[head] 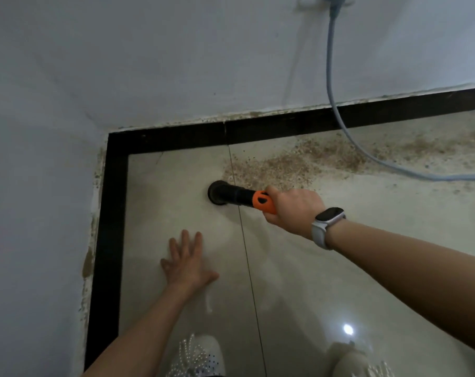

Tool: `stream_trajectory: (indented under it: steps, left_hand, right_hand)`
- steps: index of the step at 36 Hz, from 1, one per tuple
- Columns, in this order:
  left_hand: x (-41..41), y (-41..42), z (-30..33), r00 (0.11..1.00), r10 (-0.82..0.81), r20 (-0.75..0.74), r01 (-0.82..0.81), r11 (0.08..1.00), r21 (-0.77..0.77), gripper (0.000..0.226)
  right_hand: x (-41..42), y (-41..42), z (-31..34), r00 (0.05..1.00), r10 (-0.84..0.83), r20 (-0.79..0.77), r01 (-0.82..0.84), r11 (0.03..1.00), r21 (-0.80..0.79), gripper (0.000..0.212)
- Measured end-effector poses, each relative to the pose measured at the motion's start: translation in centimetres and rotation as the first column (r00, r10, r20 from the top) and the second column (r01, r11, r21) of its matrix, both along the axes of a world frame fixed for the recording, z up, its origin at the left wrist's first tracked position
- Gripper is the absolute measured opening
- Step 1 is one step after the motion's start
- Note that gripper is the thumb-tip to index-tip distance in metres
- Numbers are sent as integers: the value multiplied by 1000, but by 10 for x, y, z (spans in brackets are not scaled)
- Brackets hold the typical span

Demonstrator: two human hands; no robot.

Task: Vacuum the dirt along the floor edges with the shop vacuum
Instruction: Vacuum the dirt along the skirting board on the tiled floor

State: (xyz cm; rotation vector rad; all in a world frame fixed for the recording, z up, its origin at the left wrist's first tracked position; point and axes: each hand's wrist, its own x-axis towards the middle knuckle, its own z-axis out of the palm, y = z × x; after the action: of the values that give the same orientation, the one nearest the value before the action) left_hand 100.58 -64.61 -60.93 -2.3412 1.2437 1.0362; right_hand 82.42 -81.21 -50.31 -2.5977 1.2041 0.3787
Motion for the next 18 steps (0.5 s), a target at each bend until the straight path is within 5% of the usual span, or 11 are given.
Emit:
stream_trajectory:
  steps: [12, 18]
  left_hand:
    - [-4, -6, 2, 1000, 29, -6, -29, 1000, 7, 114]
    - [-3, -6, -1, 999, 45, -2, -45, 999, -2, 115]
  right_hand:
    - [-22, 26, -7, 996, 53, -66, -43, 989, 140, 34]
    - [-48, 19, 0, 992, -57, -112, 61, 998, 32, 35]
